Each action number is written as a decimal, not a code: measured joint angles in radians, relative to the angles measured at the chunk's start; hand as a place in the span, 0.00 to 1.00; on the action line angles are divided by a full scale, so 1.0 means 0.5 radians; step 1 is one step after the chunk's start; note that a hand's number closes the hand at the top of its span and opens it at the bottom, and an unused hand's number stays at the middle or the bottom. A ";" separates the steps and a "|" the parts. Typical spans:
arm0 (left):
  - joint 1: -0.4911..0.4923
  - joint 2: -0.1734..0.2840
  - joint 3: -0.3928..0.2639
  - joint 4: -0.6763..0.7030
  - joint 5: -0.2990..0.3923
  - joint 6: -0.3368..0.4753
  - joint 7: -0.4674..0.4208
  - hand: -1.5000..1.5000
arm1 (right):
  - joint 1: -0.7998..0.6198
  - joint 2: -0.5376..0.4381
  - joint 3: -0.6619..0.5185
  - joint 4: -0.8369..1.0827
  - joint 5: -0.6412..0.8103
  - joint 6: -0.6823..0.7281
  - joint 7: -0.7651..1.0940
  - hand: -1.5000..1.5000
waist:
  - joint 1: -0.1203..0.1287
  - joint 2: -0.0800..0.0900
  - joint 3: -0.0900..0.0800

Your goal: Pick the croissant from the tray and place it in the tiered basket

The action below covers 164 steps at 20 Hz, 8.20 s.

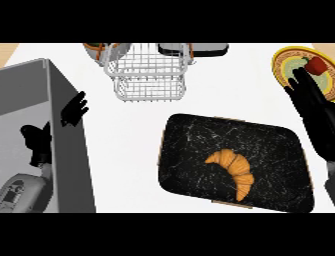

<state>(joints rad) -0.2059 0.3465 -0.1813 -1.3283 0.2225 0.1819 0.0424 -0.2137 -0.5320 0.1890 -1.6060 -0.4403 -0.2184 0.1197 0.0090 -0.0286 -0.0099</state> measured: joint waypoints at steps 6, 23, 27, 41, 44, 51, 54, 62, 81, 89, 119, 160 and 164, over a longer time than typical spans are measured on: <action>0.059 -0.077 0.174 -0.047 0.043 -0.280 -0.115 0.50 | -0.102 -0.101 -0.104 -0.115 0.066 0.188 -0.269 1.00 | 0.015 0.024 0.041; 0.339 -0.127 0.366 -0.245 -0.023 -0.339 -0.085 0.50 | 0.333 -0.267 -0.256 -0.132 0.160 0.177 -0.244 0.00 | -0.040 0.012 0.076; 0.535 -0.089 0.239 -0.352 0.044 -0.427 -0.070 0.50 | 0.382 -0.547 -0.121 -0.283 0.329 0.330 -0.044 0.00 | -0.033 0.005 0.086; 0.653 -0.171 0.287 -0.546 -0.106 -0.386 -0.083 0.50 | 0.344 -0.843 0.326 -0.864 1.093 0.238 0.854 0.00 | -0.023 0.021 0.074; 0.655 -0.193 0.300 -0.561 -0.140 -0.391 -0.079 0.50 | 0.303 -0.791 0.438 -0.898 1.253 0.212 0.994 0.00 | -0.008 0.026 0.078; 0.673 -0.228 0.321 -0.613 -0.215 -0.420 -0.073 0.50 | 0.205 -0.736 0.715 -0.910 1.580 0.333 1.368 0.00 | 0.011 0.033 0.080; 0.680 -0.247 0.329 -0.637 -0.249 -0.428 -0.071 0.50 | 0.137 -0.659 0.806 -0.870 1.657 0.398 1.510 0.00 | 0.022 0.036 0.080; 0.701 -0.280 0.364 -0.653 -0.304 -0.466 -0.074 0.50 | -0.024 -0.376 0.995 -0.774 1.768 0.492 1.703 0.00 | 0.017 0.036 0.090; 0.763 -0.350 0.474 -0.687 -0.406 -0.549 -0.105 0.50 | -0.244 -0.112 1.116 -0.395 1.726 0.755 1.833 0.00 | -0.009 0.037 0.099; 0.786 -0.365 0.496 -0.718 -0.451 -0.584 -0.115 0.50 | -0.239 -0.028 1.116 -0.211 1.698 0.797 1.811 0.00 | -0.019 0.039 0.098; 0.792 -0.475 0.652 -0.730 -0.538 -0.802 -0.187 0.50 | -0.603 0.085 1.120 0.407 1.964 0.769 1.056 1.00 | 0.031 0.060 0.098; 0.817 -0.558 0.740 -0.791 -0.578 -0.961 -0.246 0.50 | -1.826 0.293 0.147 0.437 1.608 0.624 1.248 1.00 | 0.054 0.072 0.082; 0.809 -0.562 0.744 -0.785 -0.577 -0.975 -0.247 0.50 | -1.882 0.372 0.195 0.603 1.650 0.611 1.155 1.00 | 0.061 0.079 0.084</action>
<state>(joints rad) 0.1986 0.0653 0.1905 -1.7206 -0.0662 -0.3057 -0.0811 -1.1545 -0.3460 0.2867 -1.3047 0.3845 0.0871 0.6974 0.0393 0.0111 0.0323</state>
